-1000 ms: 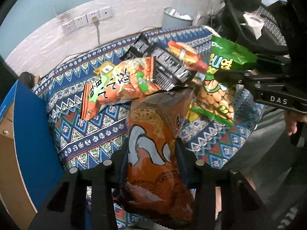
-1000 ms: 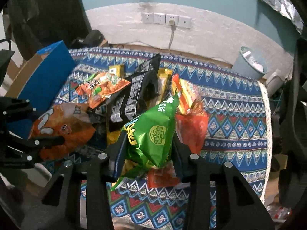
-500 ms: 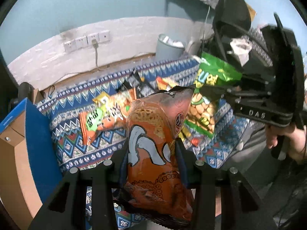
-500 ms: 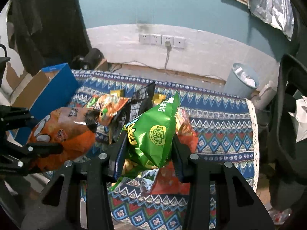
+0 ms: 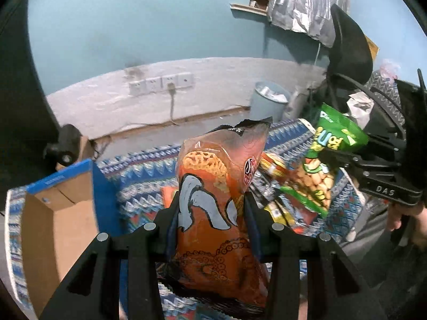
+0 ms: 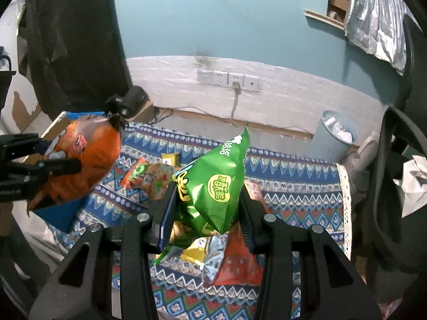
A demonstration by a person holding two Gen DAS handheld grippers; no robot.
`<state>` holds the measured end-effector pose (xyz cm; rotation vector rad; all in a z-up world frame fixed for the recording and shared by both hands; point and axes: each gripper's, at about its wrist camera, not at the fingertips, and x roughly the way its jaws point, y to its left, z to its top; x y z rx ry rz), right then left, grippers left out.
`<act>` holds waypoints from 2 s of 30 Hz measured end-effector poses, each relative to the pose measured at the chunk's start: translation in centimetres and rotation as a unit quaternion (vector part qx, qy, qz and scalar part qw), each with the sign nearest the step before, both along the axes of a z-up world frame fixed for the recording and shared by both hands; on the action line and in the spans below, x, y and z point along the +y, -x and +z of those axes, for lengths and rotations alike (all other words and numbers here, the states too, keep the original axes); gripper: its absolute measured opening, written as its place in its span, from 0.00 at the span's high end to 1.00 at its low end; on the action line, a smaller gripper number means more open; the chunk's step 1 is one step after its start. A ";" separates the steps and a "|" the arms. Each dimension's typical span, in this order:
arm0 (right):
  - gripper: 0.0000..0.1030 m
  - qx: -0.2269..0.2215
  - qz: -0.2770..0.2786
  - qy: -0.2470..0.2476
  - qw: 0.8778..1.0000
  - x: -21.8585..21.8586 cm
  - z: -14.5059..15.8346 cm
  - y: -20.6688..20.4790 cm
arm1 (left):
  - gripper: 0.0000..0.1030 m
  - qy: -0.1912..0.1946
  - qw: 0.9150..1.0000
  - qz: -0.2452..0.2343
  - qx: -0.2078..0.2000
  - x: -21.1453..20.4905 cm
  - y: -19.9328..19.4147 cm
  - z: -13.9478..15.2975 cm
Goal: Organize snacks
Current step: 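Lift orange puff bag with left tool while right tool lifts green peanut bag toward box, then open both tools to drop the orange and green bags into the box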
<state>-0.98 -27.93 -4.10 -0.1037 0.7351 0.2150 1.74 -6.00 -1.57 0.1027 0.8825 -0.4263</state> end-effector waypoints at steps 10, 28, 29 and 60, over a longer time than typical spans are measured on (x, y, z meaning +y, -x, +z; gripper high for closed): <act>0.60 -0.016 0.024 0.008 1.000 2.9 1.6 -0.7 | 0.57 -0.007 0.999 0.044 -0.020 3.7 -0.6 0.8; 0.60 -0.020 0.111 0.013 0.993 13.3 3.0 -2.8 | 0.57 -0.013 0.991 0.132 -0.025 11.8 -0.3 0.6; 0.60 -0.019 0.116 0.015 0.993 13.9 3.0 -2.9 | 0.57 -0.014 0.990 0.137 -0.025 12.2 -0.3 0.6; 0.59 0.080 0.255 0.019 0.963 31.1 -2.6 -5.8 | 0.56 -0.044 0.962 0.268 0.044 23.5 0.5 -3.6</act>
